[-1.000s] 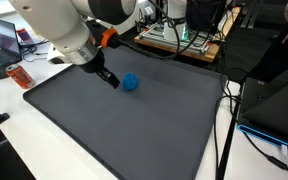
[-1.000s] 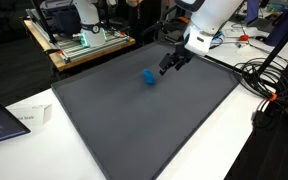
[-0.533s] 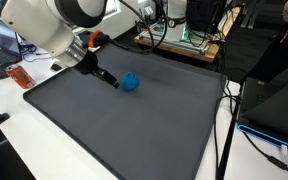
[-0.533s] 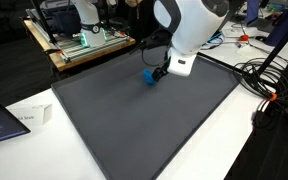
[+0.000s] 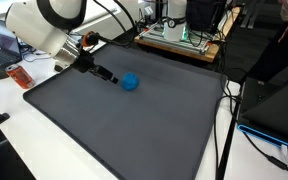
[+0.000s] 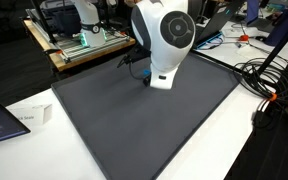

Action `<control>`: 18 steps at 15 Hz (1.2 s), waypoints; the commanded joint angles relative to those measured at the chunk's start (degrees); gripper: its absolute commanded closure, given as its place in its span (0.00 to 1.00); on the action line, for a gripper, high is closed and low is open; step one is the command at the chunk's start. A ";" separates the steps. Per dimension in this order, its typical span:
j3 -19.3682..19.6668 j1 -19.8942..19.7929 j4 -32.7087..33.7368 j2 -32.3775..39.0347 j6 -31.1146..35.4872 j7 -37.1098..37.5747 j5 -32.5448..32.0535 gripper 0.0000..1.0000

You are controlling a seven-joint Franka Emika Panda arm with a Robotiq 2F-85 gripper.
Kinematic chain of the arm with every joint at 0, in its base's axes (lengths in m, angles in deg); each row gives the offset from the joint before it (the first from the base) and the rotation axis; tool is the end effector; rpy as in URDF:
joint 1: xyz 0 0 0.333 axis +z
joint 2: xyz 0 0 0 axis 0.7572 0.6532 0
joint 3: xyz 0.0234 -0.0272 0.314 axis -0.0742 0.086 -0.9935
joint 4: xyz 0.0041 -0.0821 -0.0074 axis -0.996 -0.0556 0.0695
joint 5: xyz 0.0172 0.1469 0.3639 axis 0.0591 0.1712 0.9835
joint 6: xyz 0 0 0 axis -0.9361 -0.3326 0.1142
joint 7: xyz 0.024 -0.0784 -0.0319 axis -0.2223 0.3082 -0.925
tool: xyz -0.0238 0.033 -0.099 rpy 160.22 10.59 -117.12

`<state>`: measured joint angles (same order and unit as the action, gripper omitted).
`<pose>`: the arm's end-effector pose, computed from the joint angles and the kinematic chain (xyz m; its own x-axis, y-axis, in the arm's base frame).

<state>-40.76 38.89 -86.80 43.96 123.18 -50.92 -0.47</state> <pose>0.6897 -0.0685 0.2027 0.8954 -0.0079 -0.4452 -0.1729 -0.9276 -0.3311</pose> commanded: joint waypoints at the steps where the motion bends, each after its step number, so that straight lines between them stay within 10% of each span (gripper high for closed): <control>1: -1.40 -3.44 -5.00 -1.82 1.95 -5.22 4.93 0.00; 18: -1.96 -14.10 -32.86 -11.12 16.85 -35.21 28.32 0.00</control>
<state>-42.59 26.26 -111.81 37.41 137.15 -79.70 22.83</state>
